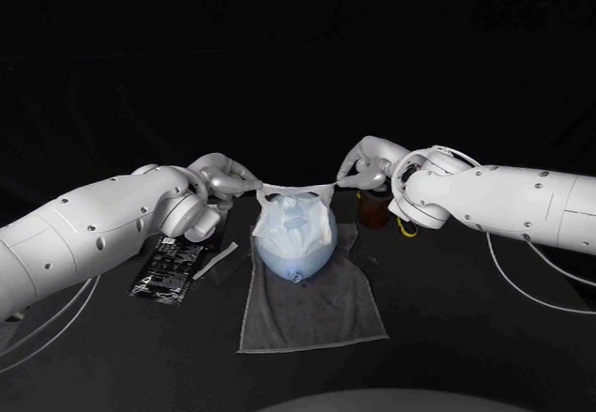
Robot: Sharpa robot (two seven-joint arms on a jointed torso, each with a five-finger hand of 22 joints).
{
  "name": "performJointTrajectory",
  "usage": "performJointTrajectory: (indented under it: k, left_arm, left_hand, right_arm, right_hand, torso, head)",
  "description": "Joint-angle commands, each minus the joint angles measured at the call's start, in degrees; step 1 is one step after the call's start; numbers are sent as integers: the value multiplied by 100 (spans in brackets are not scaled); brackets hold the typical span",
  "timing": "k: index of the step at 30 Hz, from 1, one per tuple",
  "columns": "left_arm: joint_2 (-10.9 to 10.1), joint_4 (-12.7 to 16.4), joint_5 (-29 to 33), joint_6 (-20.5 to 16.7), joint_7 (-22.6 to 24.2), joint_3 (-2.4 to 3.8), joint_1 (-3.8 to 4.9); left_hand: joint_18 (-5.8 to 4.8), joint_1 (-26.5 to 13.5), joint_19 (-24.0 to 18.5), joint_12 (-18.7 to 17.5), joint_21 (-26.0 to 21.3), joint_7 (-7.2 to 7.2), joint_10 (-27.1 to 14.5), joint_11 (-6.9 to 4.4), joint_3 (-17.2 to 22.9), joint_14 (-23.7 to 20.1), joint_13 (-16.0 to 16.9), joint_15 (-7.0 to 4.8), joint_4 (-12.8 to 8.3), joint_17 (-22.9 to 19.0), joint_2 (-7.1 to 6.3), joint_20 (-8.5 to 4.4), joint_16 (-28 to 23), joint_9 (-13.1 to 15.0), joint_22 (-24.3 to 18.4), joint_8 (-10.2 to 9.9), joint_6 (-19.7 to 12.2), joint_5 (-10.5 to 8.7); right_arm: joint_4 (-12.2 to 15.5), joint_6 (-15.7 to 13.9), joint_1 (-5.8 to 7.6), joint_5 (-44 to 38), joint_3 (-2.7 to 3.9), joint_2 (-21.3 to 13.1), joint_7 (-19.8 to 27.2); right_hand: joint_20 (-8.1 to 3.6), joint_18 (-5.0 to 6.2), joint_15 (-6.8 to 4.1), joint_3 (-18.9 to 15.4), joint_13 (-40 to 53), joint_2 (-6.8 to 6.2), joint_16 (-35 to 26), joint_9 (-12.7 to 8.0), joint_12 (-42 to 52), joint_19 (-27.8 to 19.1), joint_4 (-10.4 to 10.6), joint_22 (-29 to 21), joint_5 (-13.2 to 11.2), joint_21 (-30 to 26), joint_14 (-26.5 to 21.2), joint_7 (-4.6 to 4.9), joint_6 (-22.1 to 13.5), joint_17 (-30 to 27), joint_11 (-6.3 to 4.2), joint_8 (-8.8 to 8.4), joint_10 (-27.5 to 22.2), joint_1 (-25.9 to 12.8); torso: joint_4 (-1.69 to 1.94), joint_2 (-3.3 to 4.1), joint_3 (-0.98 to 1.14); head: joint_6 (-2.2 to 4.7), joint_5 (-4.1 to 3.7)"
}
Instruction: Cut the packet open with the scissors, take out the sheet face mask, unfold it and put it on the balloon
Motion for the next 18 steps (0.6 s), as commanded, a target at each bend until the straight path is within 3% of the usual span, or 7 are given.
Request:
performJointTrajectory:
  k: [1,6,11,12,15,17,18]
  left_arm:
    - [37,-32,23,-53,-142,5,-8]
    - [66,-73,10,-39,-230,4,-21]
    - [72,-101,-11,-71,-281,4,-26]
    - [71,-114,-15,-95,-293,4,-28]
    - [66,-137,-18,-141,-309,3,-31]
    - [59,-150,-20,-171,-319,3,-32]
    - [56,-154,-21,-183,-325,3,-33]
  left_hand:
    - [35,35,7,-20,-16,21,-18,28,15,231,-14,37,18,447,-30,57,4,-11,-1,-27,-39,13]
    - [37,53,1,-21,-17,95,-45,87,20,226,-43,86,23,440,-46,100,4,-89,-4,-176,-153,13]
    - [39,62,-6,-22,-20,134,-64,120,29,222,-66,115,31,434,-41,128,4,-136,-9,-262,-203,12]
    - [39,66,-5,-13,-18,150,-64,135,31,222,-64,129,33,435,-42,142,6,-159,-6,-303,-220,13]
    - [40,72,-7,-12,-18,164,-71,148,37,222,-74,141,35,436,-38,154,7,-178,-7,-339,-235,13]
    - [40,67,-7,-10,-17,188,-81,168,37,222,-87,158,44,439,-42,170,10,-210,-6,-400,-272,12]
    - [40,65,-6,-6,-15,201,-82,178,37,221,-88,167,49,438,-43,178,10,-226,-3,-434,-295,12]
  right_arm:
    - [1,-154,-2,58,4,2,-15]
    - [-20,-176,-2,213,3,17,32]
    - [-44,-141,-2,296,2,14,29]
    - [-58,-99,-2,323,2,9,13]
    - [-91,27,-2,401,1,1,-23]
    - [-109,108,-3,462,-2,-7,-41]
    - [-114,148,-3,482,-3,-11,-45]
  right_hand:
    - [-5,104,-26,38,1480,-6,24,323,13,-54,-9,604,37,-67,628,-7,33,1505,0,30,588,60]
    - [7,113,-6,34,1390,-36,24,327,-75,-82,41,588,35,-127,628,28,-94,1505,28,6,512,8]
    - [150,151,251,-325,1028,-403,-21,153,-435,-356,356,444,36,-650,531,435,-868,1321,362,-445,191,-415]
    - [253,142,390,-442,935,-490,-39,92,-524,-438,428,404,38,-789,491,567,-1038,1254,491,-590,101,-432]
    - [345,235,475,-629,533,-628,-138,3,-923,-778,497,233,37,-1395,270,641,-1373,890,582,-825,-292,-423]
    - [414,360,511,-848,98,-714,-291,-61,-1359,-1203,624,14,46,-2114,-46,668,-1677,428,612,-1018,-749,-446]
    - [429,378,522,-905,54,-736,-306,-77,-1395,-1245,653,-13,43,-2188,-78,685,-1757,388,608,-1066,-792,-443]
  torso:
    - [1,-7,0]
    - [9,-13,0]
    - [8,-17,-1]
    - [8,-17,-1]
    - [10,-14,-2]
    - [9,-12,-1]
    - [9,-12,-1]
  head:
    - [-14,-2]
    - [-16,-8]
    - [-7,-14]
    - [-6,-13]
    - [-2,-14]
    - [9,-17]
    - [10,-21]
